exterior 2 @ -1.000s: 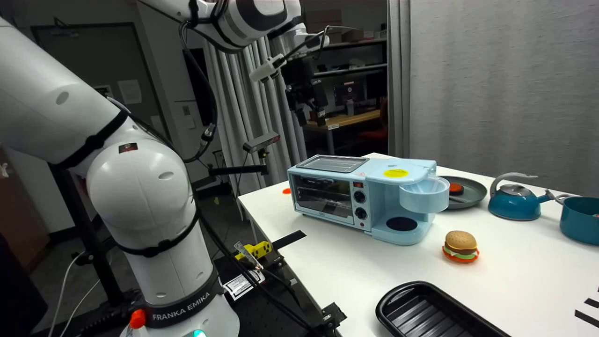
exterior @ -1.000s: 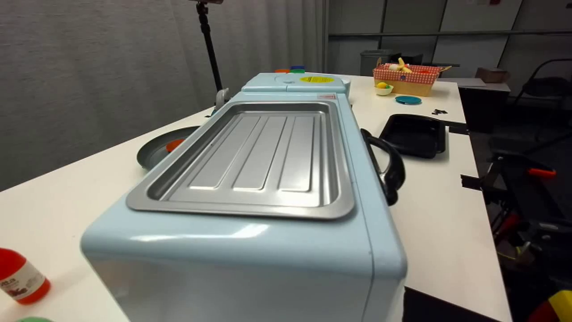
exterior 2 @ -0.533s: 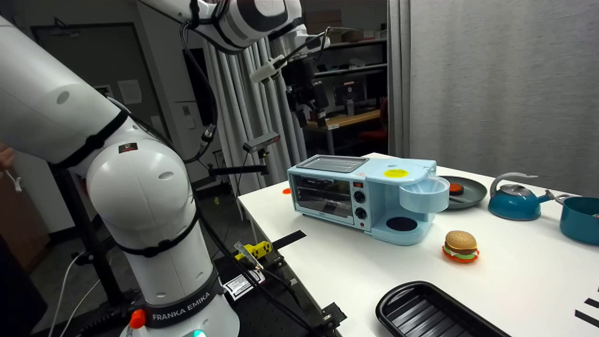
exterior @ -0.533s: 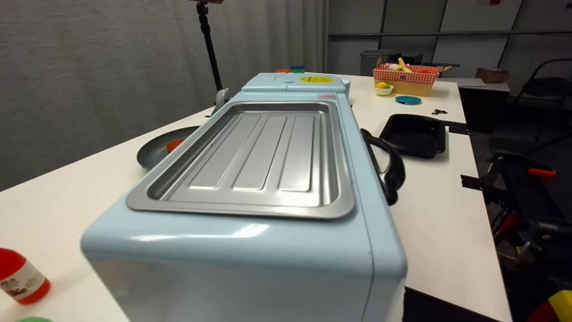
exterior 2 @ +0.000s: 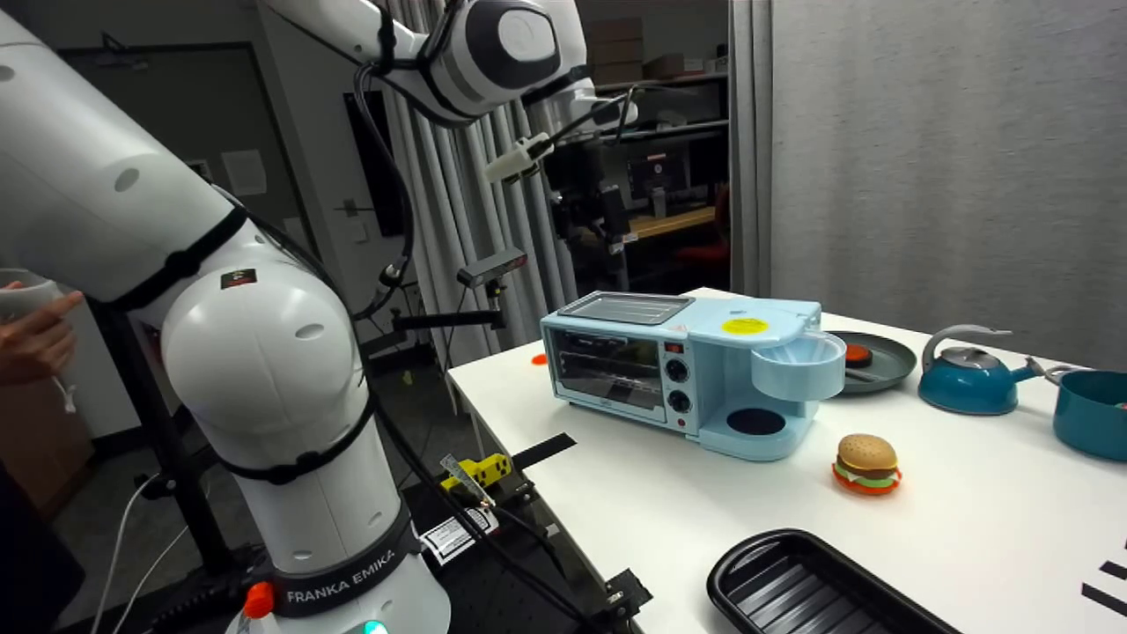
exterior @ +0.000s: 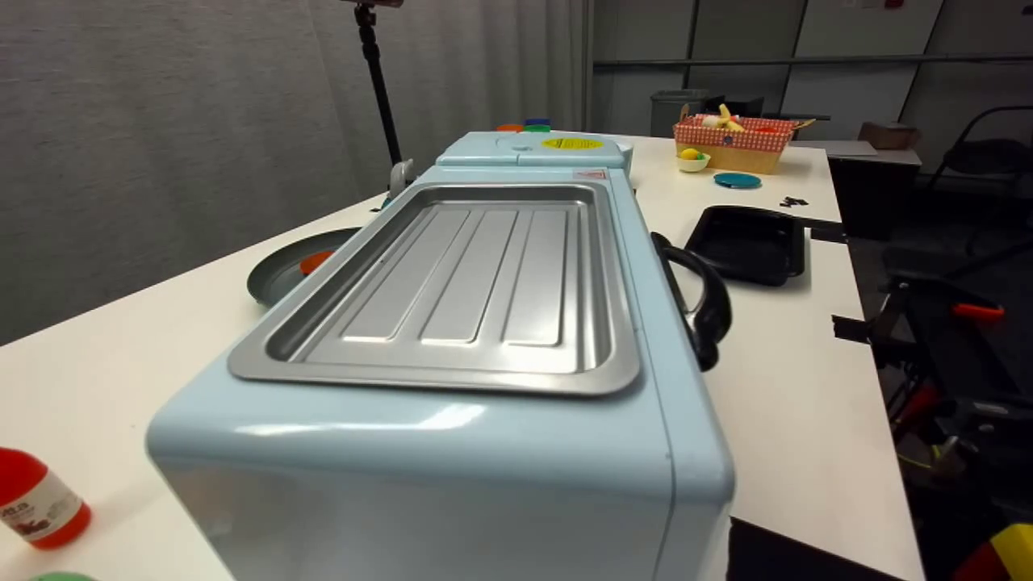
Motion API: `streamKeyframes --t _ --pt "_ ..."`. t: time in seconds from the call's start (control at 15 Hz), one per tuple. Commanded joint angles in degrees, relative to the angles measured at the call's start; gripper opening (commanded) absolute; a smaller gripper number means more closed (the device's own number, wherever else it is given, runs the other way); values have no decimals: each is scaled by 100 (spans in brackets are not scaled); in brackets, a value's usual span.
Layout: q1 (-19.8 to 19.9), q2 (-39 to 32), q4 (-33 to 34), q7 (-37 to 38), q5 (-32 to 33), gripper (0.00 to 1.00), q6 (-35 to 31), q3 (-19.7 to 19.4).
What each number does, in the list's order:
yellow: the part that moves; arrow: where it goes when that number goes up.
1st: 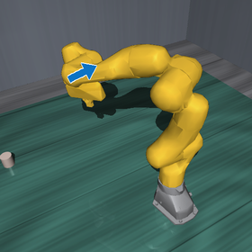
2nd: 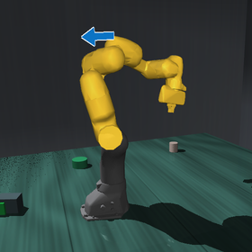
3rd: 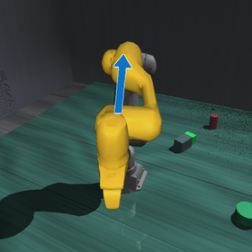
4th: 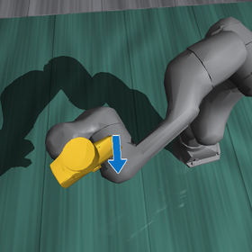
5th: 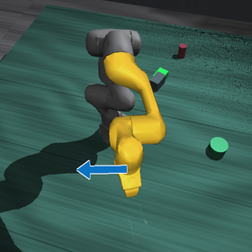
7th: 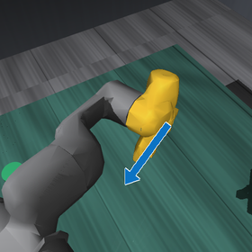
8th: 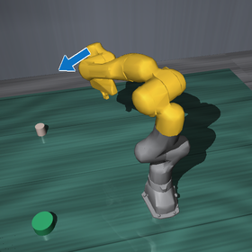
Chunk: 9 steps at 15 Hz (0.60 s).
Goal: Turn on the switch of the toaster oven
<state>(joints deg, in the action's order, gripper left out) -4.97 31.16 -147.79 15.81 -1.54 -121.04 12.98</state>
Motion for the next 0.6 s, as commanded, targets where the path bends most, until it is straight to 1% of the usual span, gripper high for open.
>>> streamKeyframes --t 0.0,0.4,0.47,0.53 --pt "104 -245 -257 10 119 100 -409 -156" --pt "248 -925 -469 -26 228 100 -1023 -369" --pt "258 -1069 -461 -14 263 81 -1116 -379" --pt "263 -1195 -458 -9 299 74 -1200 -384"
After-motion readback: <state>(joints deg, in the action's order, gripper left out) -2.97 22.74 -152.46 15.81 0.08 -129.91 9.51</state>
